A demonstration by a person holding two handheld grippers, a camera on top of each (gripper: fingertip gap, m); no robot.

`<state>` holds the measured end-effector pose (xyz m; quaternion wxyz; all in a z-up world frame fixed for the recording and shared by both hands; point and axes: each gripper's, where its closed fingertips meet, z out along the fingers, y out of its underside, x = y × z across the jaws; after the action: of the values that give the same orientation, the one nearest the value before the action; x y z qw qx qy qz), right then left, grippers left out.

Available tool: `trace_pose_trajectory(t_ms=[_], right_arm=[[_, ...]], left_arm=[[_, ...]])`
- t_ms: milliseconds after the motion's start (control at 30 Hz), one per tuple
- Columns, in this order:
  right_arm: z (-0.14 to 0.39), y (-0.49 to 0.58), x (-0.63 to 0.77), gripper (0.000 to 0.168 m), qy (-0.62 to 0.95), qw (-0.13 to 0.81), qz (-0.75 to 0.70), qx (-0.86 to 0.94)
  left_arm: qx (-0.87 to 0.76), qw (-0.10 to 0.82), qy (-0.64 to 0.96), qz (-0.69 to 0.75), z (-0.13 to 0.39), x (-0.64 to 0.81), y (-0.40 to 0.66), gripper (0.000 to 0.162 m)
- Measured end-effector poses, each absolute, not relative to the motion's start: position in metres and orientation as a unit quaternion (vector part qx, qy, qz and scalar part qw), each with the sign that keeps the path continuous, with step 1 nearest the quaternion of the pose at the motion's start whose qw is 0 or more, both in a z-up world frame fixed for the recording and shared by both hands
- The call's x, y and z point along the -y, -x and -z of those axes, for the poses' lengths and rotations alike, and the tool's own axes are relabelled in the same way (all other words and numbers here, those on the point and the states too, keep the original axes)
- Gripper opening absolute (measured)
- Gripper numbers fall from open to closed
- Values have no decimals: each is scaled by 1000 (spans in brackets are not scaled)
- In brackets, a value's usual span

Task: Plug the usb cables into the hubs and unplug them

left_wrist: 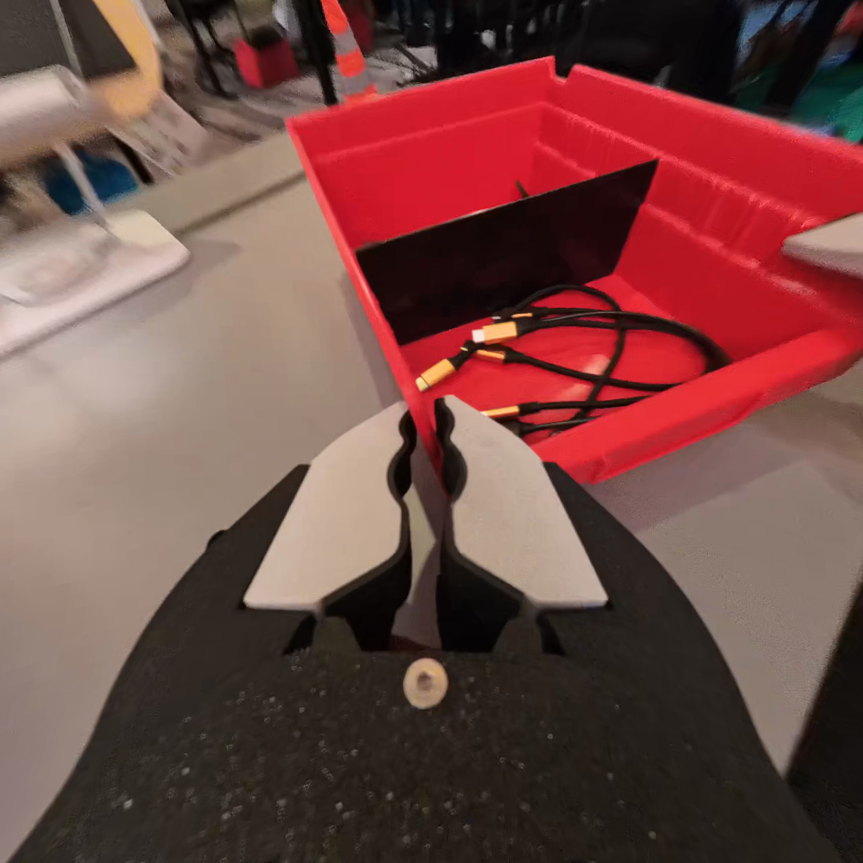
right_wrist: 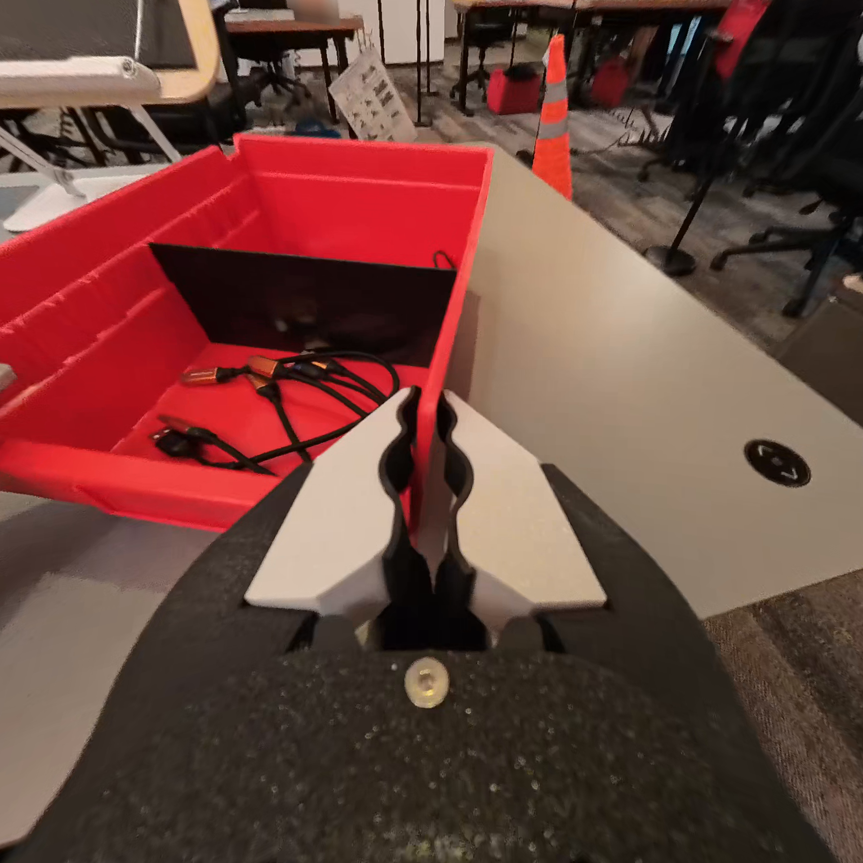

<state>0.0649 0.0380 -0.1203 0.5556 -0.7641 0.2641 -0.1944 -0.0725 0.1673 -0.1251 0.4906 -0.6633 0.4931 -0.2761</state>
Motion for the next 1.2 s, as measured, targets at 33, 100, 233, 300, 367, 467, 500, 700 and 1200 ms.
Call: trace_pose_trajectory(t_ms=[33, 100, 233, 300, 367, 467, 500, 700, 1200], right_arm=[[116, -60, -42, 5, 761, 563, 195, -258], [103, -48, -52, 5, 749, 588, 166, -257], [81, -23, -83, 4, 732, 624, 161, -221], [74, -8, -104, 5, 730, 634, 175, -185], [70, 9, -126, 4, 729, 646, 159, -161], [74, 35, -160, 4, 737, 651, 134, -123], [78, 42, -170, 4, 743, 647, 128, -112], [109, 64, -200, 5, 788, 607, 90, -60], [107, 79, -173, 29, 783, 621, -8, 24]], left_arm=[[-482, 504, 661, 278, 119, -169, 77, 7], [-451, 510, 672, 292, 111, -178, 88, 7], [-412, 522, 688, 290, 102, -197, 121, 5], [-391, 539, 693, 275, 96, -207, 143, 6], [-370, 562, 696, 250, 88, -219, 168, 6], [-338, 582, 708, 214, 84, -237, 204, 6], [-329, 583, 714, 205, 87, -242, 214, 6], [-326, 561, 741, 174, 120, -258, 245, 7], [-115, 661, 724, 160, 57, -335, 515, 38]])
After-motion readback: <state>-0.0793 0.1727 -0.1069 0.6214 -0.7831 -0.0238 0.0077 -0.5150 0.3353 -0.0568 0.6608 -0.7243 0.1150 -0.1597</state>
